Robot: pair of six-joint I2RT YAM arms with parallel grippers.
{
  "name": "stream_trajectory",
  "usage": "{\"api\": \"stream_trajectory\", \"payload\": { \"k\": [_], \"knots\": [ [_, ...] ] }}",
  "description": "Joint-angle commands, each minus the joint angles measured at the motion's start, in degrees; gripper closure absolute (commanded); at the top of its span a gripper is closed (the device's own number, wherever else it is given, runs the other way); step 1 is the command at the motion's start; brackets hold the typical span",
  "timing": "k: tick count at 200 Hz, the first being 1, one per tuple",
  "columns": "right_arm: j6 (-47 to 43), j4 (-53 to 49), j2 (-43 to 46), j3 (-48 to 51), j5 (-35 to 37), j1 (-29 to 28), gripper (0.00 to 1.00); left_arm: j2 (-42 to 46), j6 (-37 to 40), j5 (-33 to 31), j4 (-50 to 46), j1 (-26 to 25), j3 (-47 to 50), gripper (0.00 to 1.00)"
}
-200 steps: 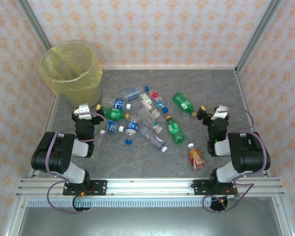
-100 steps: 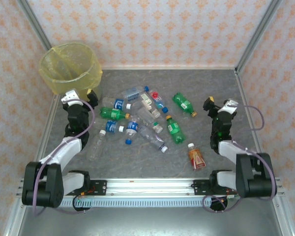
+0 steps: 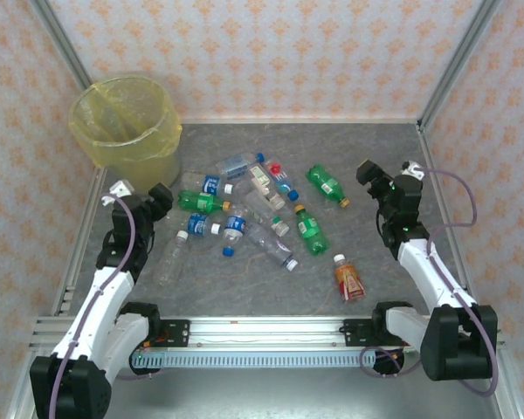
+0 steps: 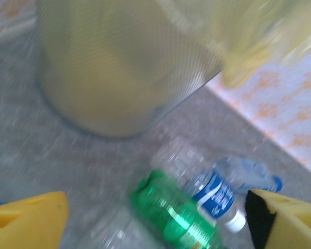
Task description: Put the plastic bottles in the bin
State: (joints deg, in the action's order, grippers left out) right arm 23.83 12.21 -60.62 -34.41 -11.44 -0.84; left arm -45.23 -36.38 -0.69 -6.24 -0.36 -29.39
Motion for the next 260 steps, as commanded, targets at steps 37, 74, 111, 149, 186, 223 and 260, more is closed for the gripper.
{"api": "stream_trajectory", "payload": {
  "k": [37,74,111,149,186,223,260],
  "knots": [
    [-2.21,-9.09,1.21,-7.93,-12.6,-3.69,0.0,2.55,-10.57,-1.52,-22.73,-4.61,-0.12,0.16],
    [-1.71,-10.19,2.46,-10.45,-13.17,-5.52,0.0,-1.73,-13.04,-4.8,-25.77,-12.25,-1.01,0.14],
    [-2.33,-11.34,4.78,-11.49,-14.17,-6.23,0.0,-3.83,-17.55,-11.76,-30.9,-17.83,-2.58,0.01],
    [-4.46,-13.31,5.78,-12.47,-13.91,-6.28,0.0,-7.06,-23.27,-17.59,-34.74,-20.64,-2.44,0.01],
    [-3.06,-11.39,5.69,-11.75,-14.75,-6.34,0.0,-7.89,-20.25,-9.28,-29.53,-20.73,0.37,0.01],
    [-2.24,-10.71,4.5,-11.99,-14.88,-6.54,0.0,-6.03,-19.92,-2.81,-24.75,-21.44,2.86,0.02],
    [-1.86,-10.76,3.24,-12.6,-15.83,-6.97,0.0,-7.35,-19.63,-0.94,-24.8,-22.7,4.01,0.02]
  ]
}}
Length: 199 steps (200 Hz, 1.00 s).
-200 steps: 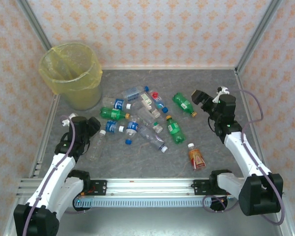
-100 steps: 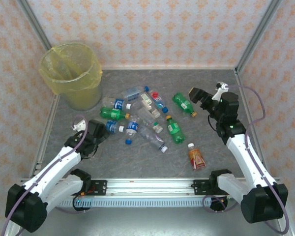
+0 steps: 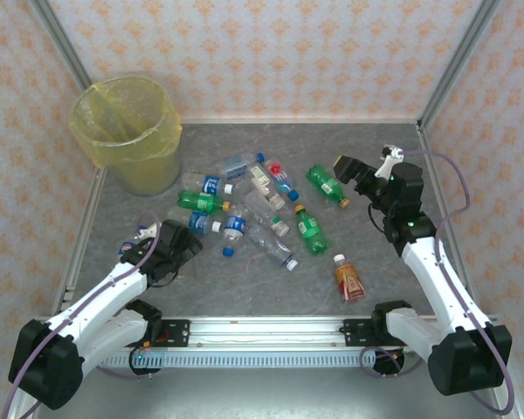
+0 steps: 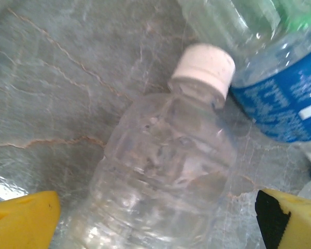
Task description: Put the plastic bottles in the bin
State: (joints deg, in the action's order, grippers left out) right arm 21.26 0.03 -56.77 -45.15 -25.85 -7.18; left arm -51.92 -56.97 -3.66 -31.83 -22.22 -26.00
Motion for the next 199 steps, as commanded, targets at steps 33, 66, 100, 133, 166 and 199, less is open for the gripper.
{"api": "stream_trajectory", "payload": {
  "k": [33,66,100,133,166,199],
  "knots": [
    [0.91,1.03,-1.3,-2.3,-1.6,-1.66,0.0,-3.54,2.47,1.73,0.59,-0.9,0.07,0.04],
    [0.81,0.5,-1.5,-2.65,-1.57,-2.99,0.0,-7.98,4.53,1.37,3.29,-0.9,-1.36,0.11],
    [0.72,-0.46,-0.98,-2.75,-1.63,-3.37,0.0,-12.21,5.88,3.44,4.68,-0.92,-2.21,0.21],
    [1.44,-0.11,0.33,-1.54,-1.52,-3.52,0.0,-10.68,5.97,4.63,4.59,-1.0,-1.91,0.33],
    [3.09,2.43,0.21,-0.34,-2.99,-4.43,0.0,-6.14,5.57,4.67,2.81,-1.07,-2.33,0.44],
    [2.79,3.91,-1.33,-1.85,-1.86,-8.42,0.0,-2.76,5.99,4.33,0.04,-1.12,-5.38,0.47]
  ]
}}
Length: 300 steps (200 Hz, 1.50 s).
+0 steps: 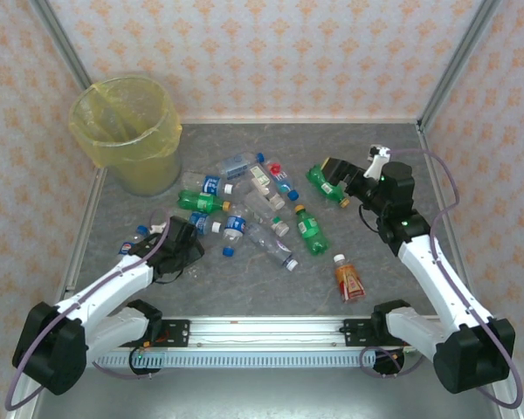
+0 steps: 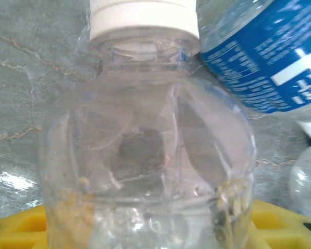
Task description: Put the plastic bottles in the bin
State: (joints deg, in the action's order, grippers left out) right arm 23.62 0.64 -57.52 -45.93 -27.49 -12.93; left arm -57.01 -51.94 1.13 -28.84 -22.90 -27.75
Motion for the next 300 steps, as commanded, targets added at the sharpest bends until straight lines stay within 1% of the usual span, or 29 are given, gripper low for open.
{"api": "stream_trajectory", "payload": {
  "k": [1,21,44,74,95,112,140,167,172,185,217,220,251,272,300],
  "knots": [
    [0.4,3.35,-0.63,-1.12,-0.17,-2.83,0.0,2.47,0.97,-0.48,-2.96,-0.46,-3.76,0.47],
    [-0.04,3.65,-2.26,-3.33,-0.09,-5.61,0.0,4.03,1.52,-1.8,-3.69,-0.44,-8.03,0.46],
    [-0.44,3.71,-4.09,-6.24,0.24,-9.27,0.0,3.0,4.09,-3.94,-4.3,-0.48,-15.83,0.46],
    [-1.53,3.07,-5.73,-10.17,1.68,-14.5,0.0,-1.73,9.03,-8.46,-4.82,-0.23,-28.74,0.44],
    [-2.17,2.55,-6.67,-12.76,2.37,-17.68,0.0,-6.36,12.1,-9.76,-4.68,1.35,-37.43,0.43],
    [-2.67,1.85,-7.32,-15.01,3.2,-19.82,0.0,-9.68,14.28,-8.39,-3.3,4.17,-43.04,0.43],
    [-3.57,0.59,-7.95,-17.77,4.44,-22.67,0.0,-14.22,16.24,-4.47,-0.78,11.05,-50.44,0.43],
    [-3.76,0.26,-8.18,-19.11,5.23,-24.31,0.0,-18.96,18.02,-4.21,-0.21,15.85,-58.42,0.43],
    [-3.77,0.32,-8.22,-19.28,5.32,-24.54,0.0,-19.82,19.6,-3.76,-0.09,16.89,-59.86,0.43],
    [-3.94,0.2,-8.46,-19.85,5.49,-25.06,0.0,-22.17,19.94,-2.53,0.3,19.65,-63.1,0.43],
    [-4.22,-0.37,-9.15,-20.99,5.92,-26.24,0.0,-26.95,18.72,0.98,3.09,26.19,-68.05,0.43],
    [-4.23,-0.46,-9.19,-21.11,5.94,-26.33,0.0,-27.38,17.22,1.18,3.33,26.66,-68.44,0.43],
    [-4.38,-1.06,-9.37,-21.37,6.69,-26.82,0.0,-32.04,13.81,3.79,6.11,31.69,-71.4,0.43],
    [-4.46,-1.43,-9.34,-21.31,7.23,-26.84,0.0,-35.4,12.87,3.64,6.53,34.22,-73.98,0.43],
    [-4.49,-1.79,-9.09,-21.07,8.02,-26.89,0.0,-39.79,12.41,5.11,3.96,36.36,-78.78,0.43]
  ]
}}
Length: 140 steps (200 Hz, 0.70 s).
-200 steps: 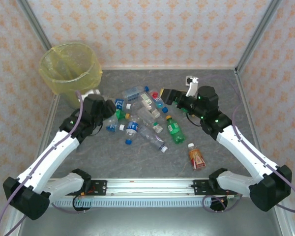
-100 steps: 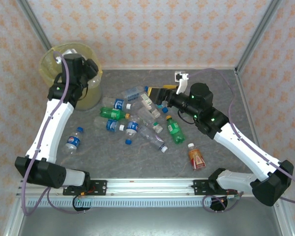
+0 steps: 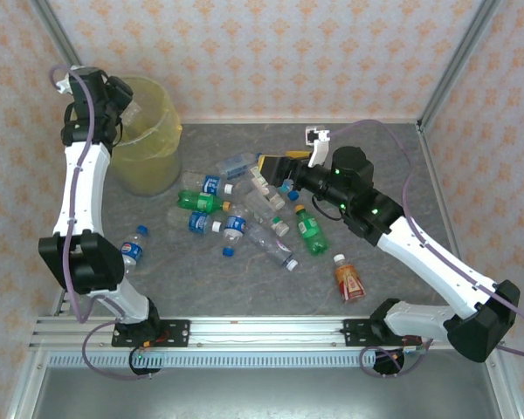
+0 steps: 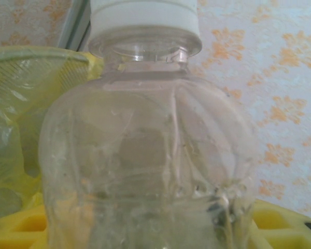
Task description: Put the plastic bottles in the bin
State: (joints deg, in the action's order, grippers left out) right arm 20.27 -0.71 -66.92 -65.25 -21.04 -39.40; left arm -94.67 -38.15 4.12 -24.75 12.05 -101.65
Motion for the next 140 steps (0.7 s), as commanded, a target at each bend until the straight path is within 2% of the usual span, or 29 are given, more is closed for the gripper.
{"api": "stream_trajectory", "payload": {
  "k": [1,49,69,77,83,140],
  "knots": [
    [-1.22,-0.48,0.3,-1.78,1.59,-0.42,0.0,-2.25,-1.34,2.16,-0.21,1.4,-4.97,0.43],
    [-1.88,-0.7,-0.05,-1.96,1.73,-0.42,0.0,-3.61,-0.81,2.65,-1.05,1.86,-5.76,0.41],
    [-1.97,-0.62,-0.5,-2.41,1.35,-0.42,0.0,-3.12,-0.17,3.11,-1.66,1.86,-5.76,0.24],
    [-2.03,-0.61,-0.5,-2.64,1.13,-0.42,0.0,-2.89,0.38,3.35,-1.85,1.91,-5.81,0.09],
    [-2.05,-0.61,-0.52,-2.68,1.01,-0.42,0.0,-2.57,0.68,3.38,-2.23,1.91,-5.83,0.01],
    [-1.32,-0.34,-2.23,-2.38,-0.96,-0.42,0.0,4.54,3.42,0.65,-3.62,2.05,0.19,0.01]
  ]
}}
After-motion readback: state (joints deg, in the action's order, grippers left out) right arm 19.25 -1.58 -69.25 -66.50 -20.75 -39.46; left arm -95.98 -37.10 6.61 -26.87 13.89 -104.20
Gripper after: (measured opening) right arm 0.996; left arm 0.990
